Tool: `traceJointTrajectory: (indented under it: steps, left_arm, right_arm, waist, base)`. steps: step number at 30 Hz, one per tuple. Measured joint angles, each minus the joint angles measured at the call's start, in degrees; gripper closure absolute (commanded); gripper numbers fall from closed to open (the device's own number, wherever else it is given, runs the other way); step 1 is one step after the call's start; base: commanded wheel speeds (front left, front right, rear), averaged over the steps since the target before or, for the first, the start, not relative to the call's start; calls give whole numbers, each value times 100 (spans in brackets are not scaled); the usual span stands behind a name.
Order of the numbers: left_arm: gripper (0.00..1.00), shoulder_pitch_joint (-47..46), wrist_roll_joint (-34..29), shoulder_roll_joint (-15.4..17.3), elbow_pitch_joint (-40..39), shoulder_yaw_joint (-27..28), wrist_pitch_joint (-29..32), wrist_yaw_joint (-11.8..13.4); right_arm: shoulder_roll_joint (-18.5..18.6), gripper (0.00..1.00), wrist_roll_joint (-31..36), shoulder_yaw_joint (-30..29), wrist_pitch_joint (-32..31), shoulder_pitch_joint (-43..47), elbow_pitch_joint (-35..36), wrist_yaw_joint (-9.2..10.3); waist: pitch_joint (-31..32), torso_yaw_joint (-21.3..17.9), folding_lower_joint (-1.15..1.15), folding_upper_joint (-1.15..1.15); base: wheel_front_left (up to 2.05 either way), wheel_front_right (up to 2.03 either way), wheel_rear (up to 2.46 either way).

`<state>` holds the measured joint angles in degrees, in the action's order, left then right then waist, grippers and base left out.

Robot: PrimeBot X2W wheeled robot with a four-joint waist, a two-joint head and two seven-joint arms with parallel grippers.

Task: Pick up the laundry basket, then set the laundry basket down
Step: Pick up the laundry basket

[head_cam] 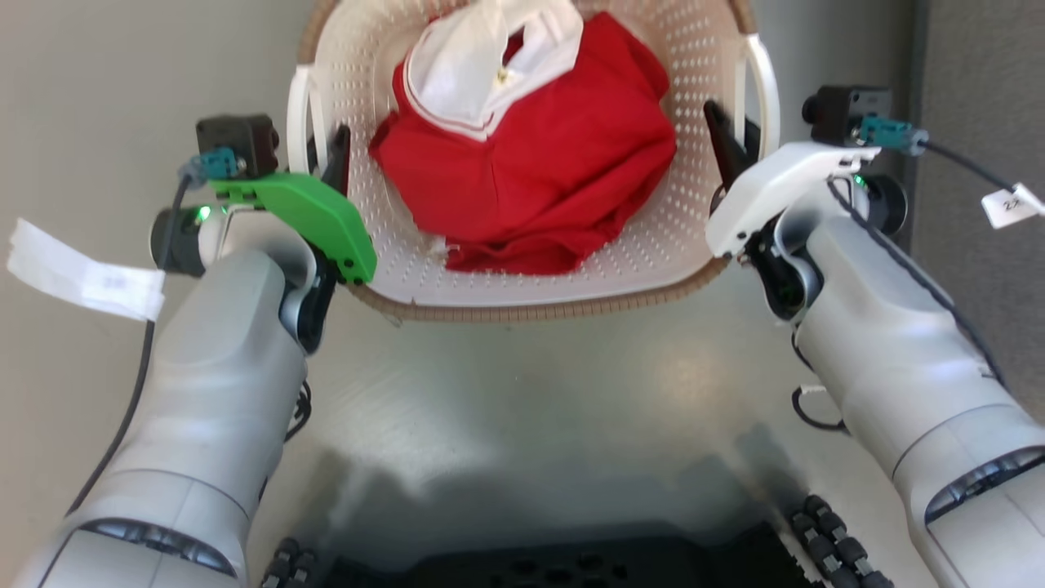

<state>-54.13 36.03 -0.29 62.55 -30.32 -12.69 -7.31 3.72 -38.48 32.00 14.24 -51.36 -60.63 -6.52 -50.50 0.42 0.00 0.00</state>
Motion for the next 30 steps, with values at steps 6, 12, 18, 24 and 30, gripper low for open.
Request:
traceJointTrajectory:
  steps: [6, 12, 18, 24, 30]
  left_arm:
    - [100, 169, 203, 0, 21, -147, 63, 0]
    - [100, 415, 371, -4, 108, -300, 235, 0]
    - [100, 728, 624, -7, 160, -400, 366, 0]
    - [100, 1024, 766, -13, 244, -499, 556, 0]
    - [100, 1295, 953, -19, 356, -561, 743, -8]
  right_arm:
    - [-10, 100, -104, 118, -38, 144, -92, 0]
    - [-47, 100, -367, 210, -279, 363, -240, 0]
    - [-77, 100, -524, 356, -531, 588, -308, 0]
    - [-111, 100, -709, 450, -765, 839, -401, 0]
    - [-146, 100, -853, 610, -1057, 1070, -432, 1]
  waist:
    - [377, -36, 0, 0]
    - [849, -88, 0, 0]
    - [1337, -136, 0, 0]
    - [1829, -166, 0, 0]
    - [2322, -193, 0, 0]
  base:
    - [0, 0, 0]
    - [0, 0, 0]
    - [0, 0, 0]
    - [0, 0, 0]
    - [0, 0, 0]
